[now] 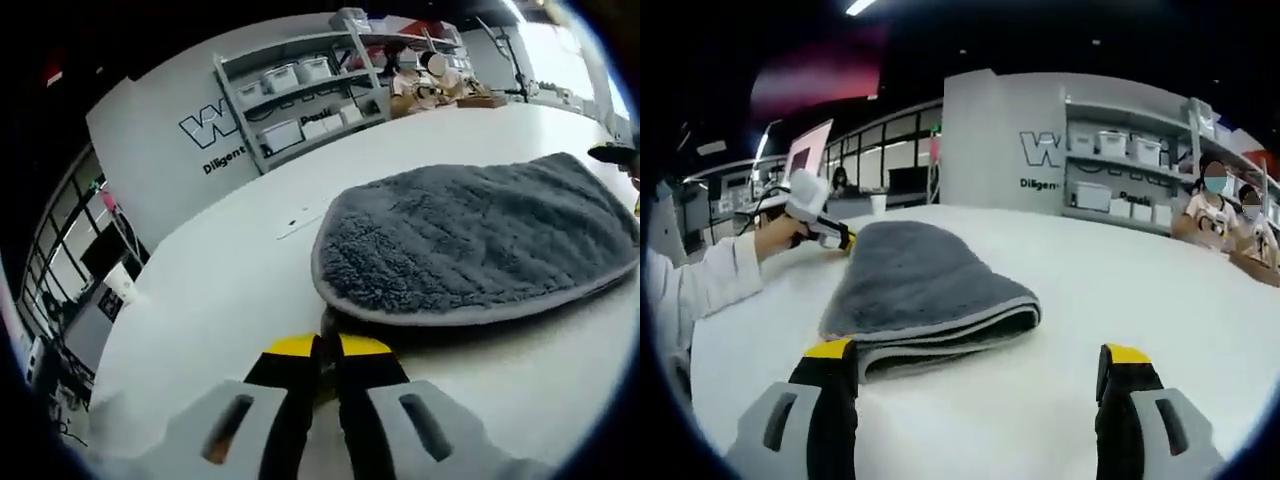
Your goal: Open the folded towel by lifting each exposed corner and separating the folded layers until the towel lies flat within the target outline without major curled edges
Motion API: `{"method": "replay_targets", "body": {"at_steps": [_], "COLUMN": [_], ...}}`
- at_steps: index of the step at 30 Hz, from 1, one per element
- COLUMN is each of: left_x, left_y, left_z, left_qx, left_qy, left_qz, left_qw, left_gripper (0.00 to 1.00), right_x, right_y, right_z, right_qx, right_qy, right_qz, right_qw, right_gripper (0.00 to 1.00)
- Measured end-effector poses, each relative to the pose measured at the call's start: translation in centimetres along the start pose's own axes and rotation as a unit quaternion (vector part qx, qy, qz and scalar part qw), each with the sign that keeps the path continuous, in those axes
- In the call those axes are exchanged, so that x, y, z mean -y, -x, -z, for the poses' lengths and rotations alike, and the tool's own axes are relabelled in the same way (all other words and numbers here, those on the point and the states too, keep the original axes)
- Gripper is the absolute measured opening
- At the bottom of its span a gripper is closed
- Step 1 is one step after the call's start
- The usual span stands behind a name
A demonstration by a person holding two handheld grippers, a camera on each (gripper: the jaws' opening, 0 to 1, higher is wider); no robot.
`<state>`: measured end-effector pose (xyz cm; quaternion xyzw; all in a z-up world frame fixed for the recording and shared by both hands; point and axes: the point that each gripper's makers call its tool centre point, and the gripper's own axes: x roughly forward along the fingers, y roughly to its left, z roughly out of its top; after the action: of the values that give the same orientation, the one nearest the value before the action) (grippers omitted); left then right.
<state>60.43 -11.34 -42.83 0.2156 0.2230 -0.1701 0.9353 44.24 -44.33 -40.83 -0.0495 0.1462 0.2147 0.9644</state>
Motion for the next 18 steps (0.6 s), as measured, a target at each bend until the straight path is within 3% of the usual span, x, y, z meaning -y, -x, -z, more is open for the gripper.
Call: {"method": "replay_targets", "body": {"at_steps": [3, 9, 12, 15, 18], "left_x": [-0.6, -2.1, -1.7, -1.8, -1.7], "left_y": [0.7, 2.4, 3.4, 4.1, 4.6], "left_z": [-0.1, 0.6, 1.0, 0.4, 0.0], "left_qx": [0.001, -0.011, -0.017, -0.005, 0.006], "left_qy": [-0.003, 0.020, 0.028, 0.041, 0.056], "left_qz": [-0.011, -0.021, -0.003, 0.000, 0.006], "left_qw": [0.9999, 0.9995, 0.9995, 0.9991, 0.9984], "left_gripper": [0.15, 0.47, 0.62, 0.70, 0.86], "right_x": [0.1, -0.4, -0.9, -1.3, -2.0], "right_y": [0.0, -0.1, -0.2, -0.3, -0.4], "right_z": [0.0, 0.2, 0.4, 0.6, 0.5], "right_qx": [0.000, -0.002, -0.006, -0.011, -0.010], "right_qy": [0.000, -0.013, -0.016, -0.013, -0.006], "right_qz": [0.001, -0.017, -0.031, -0.040, -0.053], "right_qw": [1.0000, 0.9998, 0.9994, 0.9991, 0.9985], "right_gripper": [0.99, 0.98, 0.96, 0.95, 0.91]}}
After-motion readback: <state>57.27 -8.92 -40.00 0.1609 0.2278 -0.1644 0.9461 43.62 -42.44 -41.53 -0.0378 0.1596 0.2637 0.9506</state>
